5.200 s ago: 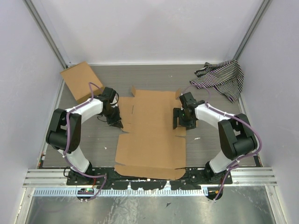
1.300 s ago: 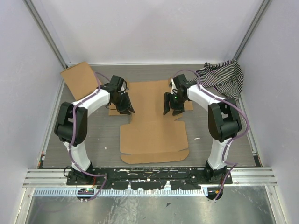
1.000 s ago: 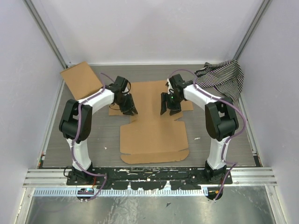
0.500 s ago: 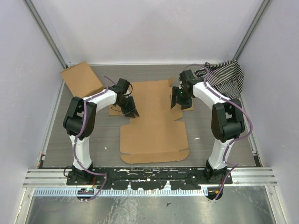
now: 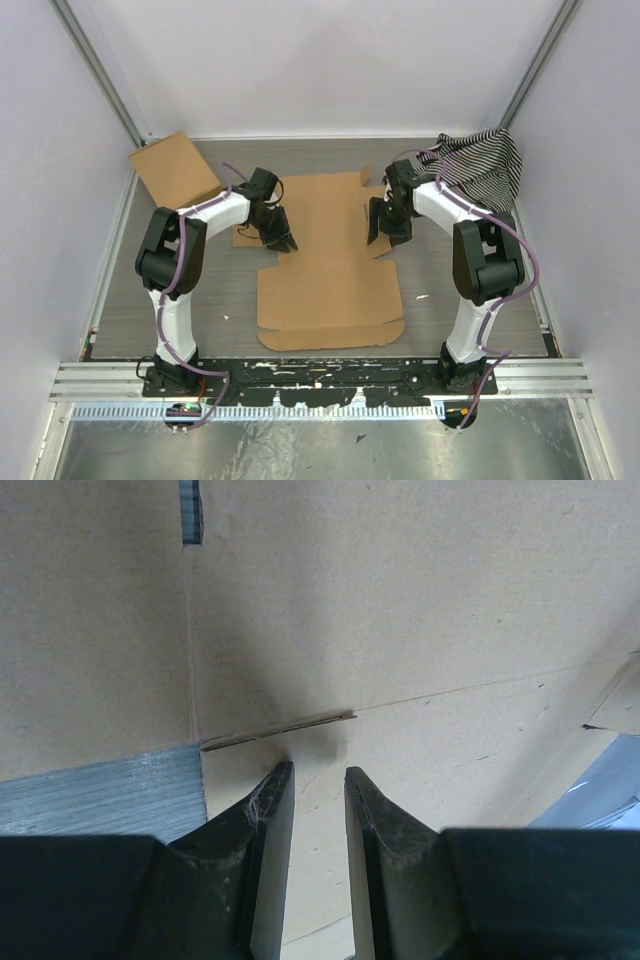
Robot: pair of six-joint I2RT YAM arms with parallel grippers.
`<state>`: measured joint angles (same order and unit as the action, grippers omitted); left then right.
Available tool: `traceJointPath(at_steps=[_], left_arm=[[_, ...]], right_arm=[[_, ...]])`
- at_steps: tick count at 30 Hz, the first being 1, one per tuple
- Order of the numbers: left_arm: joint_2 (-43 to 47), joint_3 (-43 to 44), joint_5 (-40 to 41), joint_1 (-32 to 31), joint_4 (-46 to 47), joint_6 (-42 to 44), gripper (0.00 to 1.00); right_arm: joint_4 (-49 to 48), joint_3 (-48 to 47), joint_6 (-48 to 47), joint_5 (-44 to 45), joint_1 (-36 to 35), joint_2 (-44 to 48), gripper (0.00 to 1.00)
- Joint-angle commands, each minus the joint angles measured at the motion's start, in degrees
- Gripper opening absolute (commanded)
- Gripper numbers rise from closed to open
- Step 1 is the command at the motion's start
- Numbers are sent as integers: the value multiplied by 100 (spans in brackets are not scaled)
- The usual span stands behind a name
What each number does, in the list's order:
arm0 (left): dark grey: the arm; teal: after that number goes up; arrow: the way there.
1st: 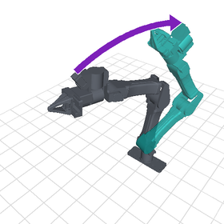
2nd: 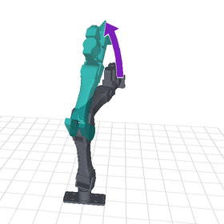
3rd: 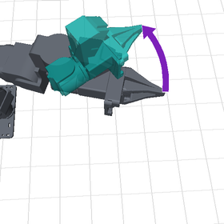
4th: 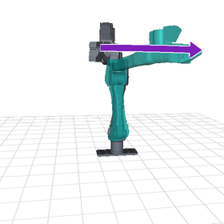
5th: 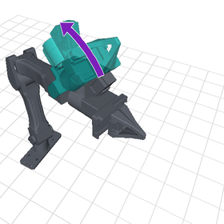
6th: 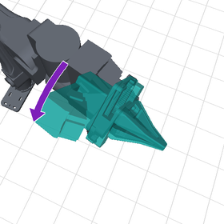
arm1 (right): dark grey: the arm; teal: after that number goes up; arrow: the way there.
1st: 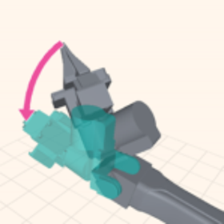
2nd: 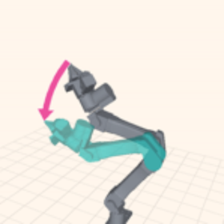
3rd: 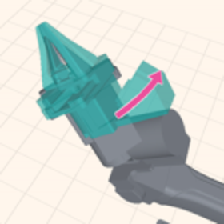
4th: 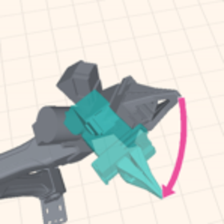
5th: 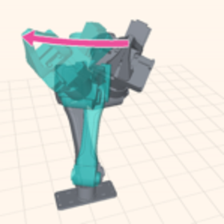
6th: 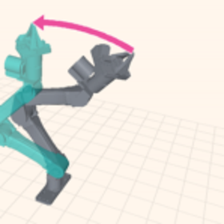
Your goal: Fold the paper box
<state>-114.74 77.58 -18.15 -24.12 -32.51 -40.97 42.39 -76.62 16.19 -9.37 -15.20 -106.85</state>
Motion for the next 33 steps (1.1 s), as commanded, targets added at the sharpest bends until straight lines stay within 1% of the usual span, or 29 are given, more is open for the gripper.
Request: traceJointPath(at_steps=[1, 8, 16, 29, 33], left_arm=[[-185, -77, 145, -18, -87, 98, 34], [-175, -28, 146, -14, -131, 111, 33], [-80, 20, 209, -14, -266, 198, 33], [-75, 129, 238, -14, -475, 269, 33], [-21, 285, 308, -14, -682, 351, 33]], right_arm=[[-283, -51, -109, -451, -50, 364, 65], [-334, -218, 13, -682, -191, 274, 64], [-381, -427, 128, -682, -545, -83, 64], [-513, -369, 113, -724, -691, -912, 63], [-495, -402, 100, -653, -702, -662, 63]])
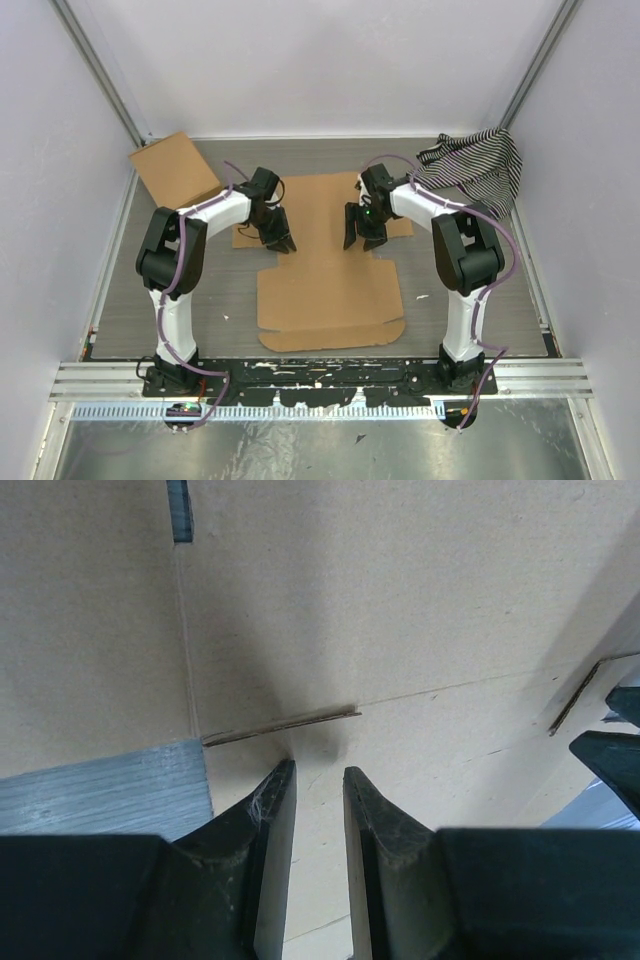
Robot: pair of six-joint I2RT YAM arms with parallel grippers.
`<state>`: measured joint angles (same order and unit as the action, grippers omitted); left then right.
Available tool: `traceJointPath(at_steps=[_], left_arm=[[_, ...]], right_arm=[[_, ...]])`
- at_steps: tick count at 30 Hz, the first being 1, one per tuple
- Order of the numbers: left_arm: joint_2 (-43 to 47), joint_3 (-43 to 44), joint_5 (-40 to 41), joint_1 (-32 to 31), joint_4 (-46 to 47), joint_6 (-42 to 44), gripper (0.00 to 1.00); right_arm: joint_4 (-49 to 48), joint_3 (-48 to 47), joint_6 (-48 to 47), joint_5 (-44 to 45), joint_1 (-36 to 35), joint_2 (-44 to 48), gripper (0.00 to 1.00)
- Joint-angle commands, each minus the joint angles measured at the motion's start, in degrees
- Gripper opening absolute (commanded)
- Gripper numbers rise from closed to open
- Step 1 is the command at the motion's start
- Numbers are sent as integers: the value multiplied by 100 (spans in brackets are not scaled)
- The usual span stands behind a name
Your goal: Fold the paper box
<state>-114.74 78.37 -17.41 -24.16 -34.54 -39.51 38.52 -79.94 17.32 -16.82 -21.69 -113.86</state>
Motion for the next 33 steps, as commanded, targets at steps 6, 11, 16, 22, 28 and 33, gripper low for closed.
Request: traceJointPath(at_steps=[6, 11, 16, 22, 28, 33], left_arm=[[67, 1274, 759, 83, -1229, 577, 37], [-280, 2807, 1322, 373, -1957, 869, 39], [-1087, 4173, 1686, 693, -2477, 924, 39], [-2245, 5754, 1904, 795, -2862, 865, 39], [-2659, 6206, 2107, 811, -2559, 724, 39], [-2805, 6218, 2185, 822, -2147, 624, 40]], right_arm=[[302, -762, -77, 627, 55, 627, 64], [389, -1212, -92, 1175, 399, 867, 64], [355, -1356, -171, 1376, 762, 782, 64], [205, -1281, -190, 1311, 938, 758, 64], [71, -1192, -74, 1157, 978, 768, 64], [34, -1149, -62, 1098, 998, 758, 64]])
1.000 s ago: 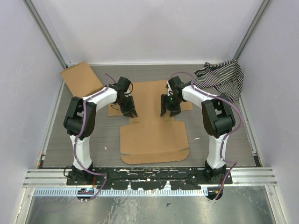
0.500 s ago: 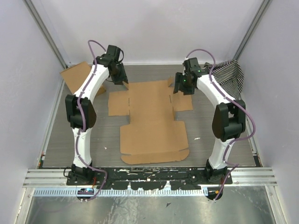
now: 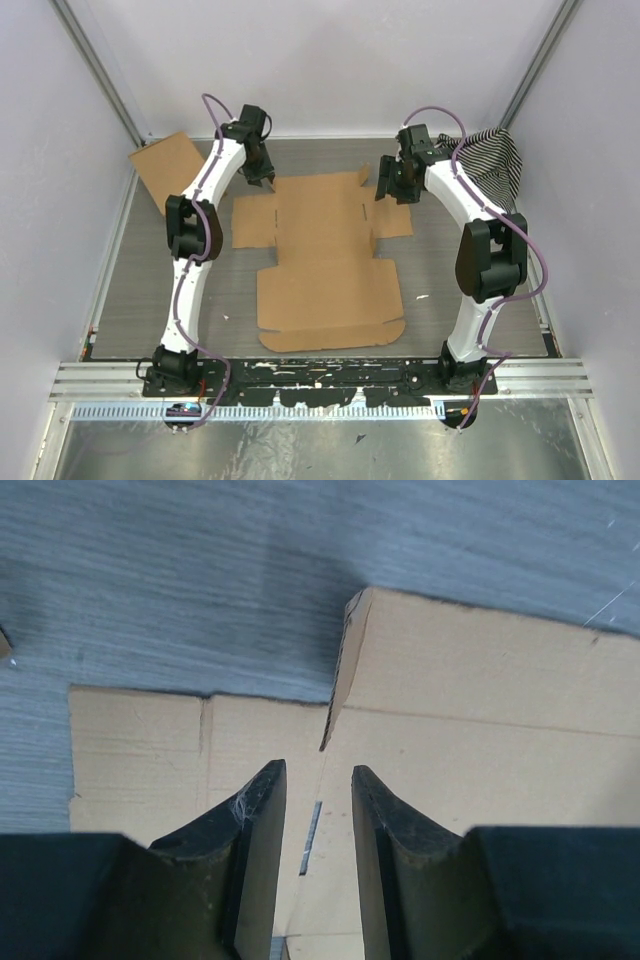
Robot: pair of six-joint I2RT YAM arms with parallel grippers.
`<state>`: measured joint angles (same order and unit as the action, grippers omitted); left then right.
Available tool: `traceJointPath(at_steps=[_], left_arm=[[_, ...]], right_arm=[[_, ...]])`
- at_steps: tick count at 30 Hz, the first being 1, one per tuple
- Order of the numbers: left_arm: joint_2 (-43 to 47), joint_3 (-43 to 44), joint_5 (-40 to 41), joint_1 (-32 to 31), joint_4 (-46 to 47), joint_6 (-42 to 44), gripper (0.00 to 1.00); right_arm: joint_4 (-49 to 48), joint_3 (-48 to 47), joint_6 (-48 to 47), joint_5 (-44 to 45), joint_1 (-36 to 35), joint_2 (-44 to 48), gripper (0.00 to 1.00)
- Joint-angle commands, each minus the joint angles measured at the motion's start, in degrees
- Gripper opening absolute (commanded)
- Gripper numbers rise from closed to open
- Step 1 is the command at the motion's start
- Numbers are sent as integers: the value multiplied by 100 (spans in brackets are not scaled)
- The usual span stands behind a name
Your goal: Fold the paper box
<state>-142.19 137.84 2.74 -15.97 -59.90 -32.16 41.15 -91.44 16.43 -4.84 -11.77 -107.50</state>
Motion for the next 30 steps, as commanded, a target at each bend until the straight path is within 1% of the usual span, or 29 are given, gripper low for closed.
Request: traceJointPath(at_steps=[1, 4, 12, 14, 16, 18, 21, 23, 27, 30], left_arm=[[-91, 270, 155, 5, 512, -134, 40], [-209, 289, 18, 8, 803, -141, 40], [-511, 411, -7, 153, 958, -184, 41], [-542, 417, -27, 190, 989, -186, 39], [-547, 394, -40, 217, 1053, -185, 35], [-546, 365, -80, 221, 1199, -192, 27], [-572, 364, -308, 234, 1311, -264, 1], [-528, 364, -375, 234, 1383, -260, 0], [-145, 286, -392, 241, 1463, -8, 0], [446, -297, -385, 235, 1911, 287, 0]], right_arm=[[-236, 11, 35, -111, 22, 116, 64], [-256, 21, 36, -160, 34, 107, 64], [-306, 7, 124, -334, 61, 98, 64], [-309, 4, 148, -373, 65, 82, 64], [-309, 5, 159, -386, 62, 48, 63], [-301, 26, 159, -381, 62, 32, 63], [-286, 56, 144, -389, 61, 19, 63], [-244, 27, 127, -398, 61, 10, 63], [-213, -148, 47, -531, 78, 50, 65], [-200, -388, -29, -698, 87, 61, 66]])
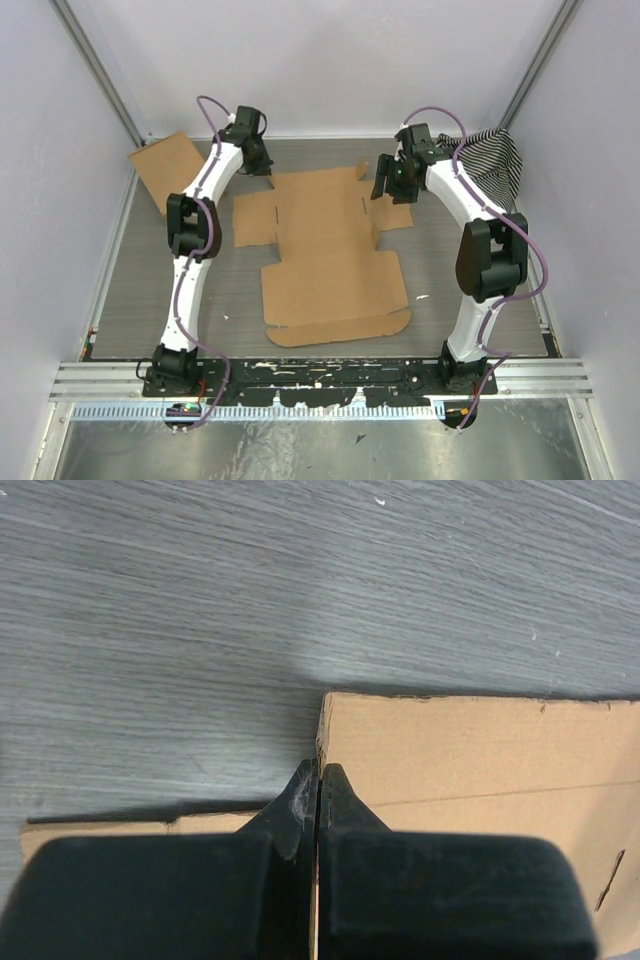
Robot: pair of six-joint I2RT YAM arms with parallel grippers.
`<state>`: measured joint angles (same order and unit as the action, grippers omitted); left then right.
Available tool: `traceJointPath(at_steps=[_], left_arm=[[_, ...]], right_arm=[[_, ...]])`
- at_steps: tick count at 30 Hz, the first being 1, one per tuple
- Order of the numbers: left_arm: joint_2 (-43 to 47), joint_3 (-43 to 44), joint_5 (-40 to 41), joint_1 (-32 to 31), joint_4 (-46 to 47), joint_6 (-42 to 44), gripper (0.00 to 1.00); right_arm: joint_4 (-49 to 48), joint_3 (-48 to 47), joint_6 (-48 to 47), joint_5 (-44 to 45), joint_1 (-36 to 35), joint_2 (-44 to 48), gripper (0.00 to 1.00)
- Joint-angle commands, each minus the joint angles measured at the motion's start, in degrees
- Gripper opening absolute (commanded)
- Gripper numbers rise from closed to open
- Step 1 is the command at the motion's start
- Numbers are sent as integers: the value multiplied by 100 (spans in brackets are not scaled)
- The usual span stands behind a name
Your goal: Fold the paper box
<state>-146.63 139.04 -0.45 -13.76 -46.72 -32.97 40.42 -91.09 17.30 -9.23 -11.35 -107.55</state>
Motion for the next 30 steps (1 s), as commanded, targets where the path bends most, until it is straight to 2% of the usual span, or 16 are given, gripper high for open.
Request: traceJointPath(at_steps=[1, 10, 15, 20, 25, 30], left_arm=[[1123, -665, -39, 16, 815, 454, 0], [3081, -2931, -140, -81, 3166, 1536, 0], [3289, -3092, -612, -118, 3205, 1833, 0], [3333, -2990, -686, -189, 3233, 2241, 0], [3520, -3713, -708, -195, 4132, 2053, 0], [4165, -5286, -529, -197, 6045, 1602, 0]], right_arm=[[-110, -514, -136, -270, 57, 71, 66], [251, -1434, -328, -180, 104, 102, 67], [476, -1955, -468, 18, 138, 244, 66], [578, -2140, -467, 53, 167, 461, 65], [637, -2094, -420, -164, 196, 506, 65], [634, -2050, -384, -346, 204, 550, 64]])
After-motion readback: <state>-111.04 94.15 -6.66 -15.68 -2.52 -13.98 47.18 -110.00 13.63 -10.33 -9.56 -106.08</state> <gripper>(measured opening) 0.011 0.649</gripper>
